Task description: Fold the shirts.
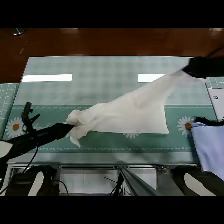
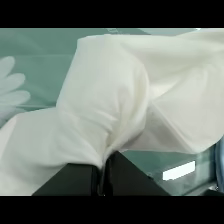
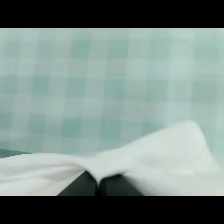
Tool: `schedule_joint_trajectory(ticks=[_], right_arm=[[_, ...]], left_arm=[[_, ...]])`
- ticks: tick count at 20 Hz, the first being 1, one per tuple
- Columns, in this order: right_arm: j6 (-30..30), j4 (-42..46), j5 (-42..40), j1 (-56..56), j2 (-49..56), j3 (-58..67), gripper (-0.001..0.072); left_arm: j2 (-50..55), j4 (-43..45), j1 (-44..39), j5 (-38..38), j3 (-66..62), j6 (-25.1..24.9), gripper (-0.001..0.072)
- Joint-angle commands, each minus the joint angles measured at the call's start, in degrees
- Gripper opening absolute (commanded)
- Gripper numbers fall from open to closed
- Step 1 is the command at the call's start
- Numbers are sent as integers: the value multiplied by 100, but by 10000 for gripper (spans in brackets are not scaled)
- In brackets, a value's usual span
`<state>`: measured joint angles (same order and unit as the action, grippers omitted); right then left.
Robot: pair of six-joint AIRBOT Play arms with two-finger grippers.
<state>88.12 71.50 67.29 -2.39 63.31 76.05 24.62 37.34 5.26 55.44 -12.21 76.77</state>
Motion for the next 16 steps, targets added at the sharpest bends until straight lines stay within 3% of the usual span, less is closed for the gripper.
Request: schedule_joint_trajectory(ticks=[1,3,4,5,6,9,11,13,15,16], right_arm=[[-203,-1462,-533,0,1521,348,32],[-219,-2190,-564,0,2135,662,33],[-195,-2411,-525,-24,2361,798,113],[-168,-2546,-424,-72,2505,907,360],[-186,-2592,-214,-181,2577,1014,643],[-385,-1934,1025,-933,2461,1338,627],[-520,-538,1725,-1534,2090,1099,626],[-214,341,1453,-2157,1438,42,625],[-195,-254,474,-2704,645,-1565,625],[-431,-684,31,-2846,275,-2345,624]], left_arm=[[1150,-341,-675,-1672,116,-437,22],[1867,-341,-916,-1941,-170,-435,65],[2146,-332,-929,-1952,-387,-435,222],[2391,-275,-896,-1939,-671,-435,601],[2544,-61,-793,-1749,-1001,-433,707],[2664,1613,192,-127,-2317,-214,705],[2649,2540,1182,728,-2844,42,705],[2664,2428,2155,1294,-2728,59,704],[2677,1388,2636,1495,-2065,-313,704],[2686,640,2649,1419,-1631,-807,704]])
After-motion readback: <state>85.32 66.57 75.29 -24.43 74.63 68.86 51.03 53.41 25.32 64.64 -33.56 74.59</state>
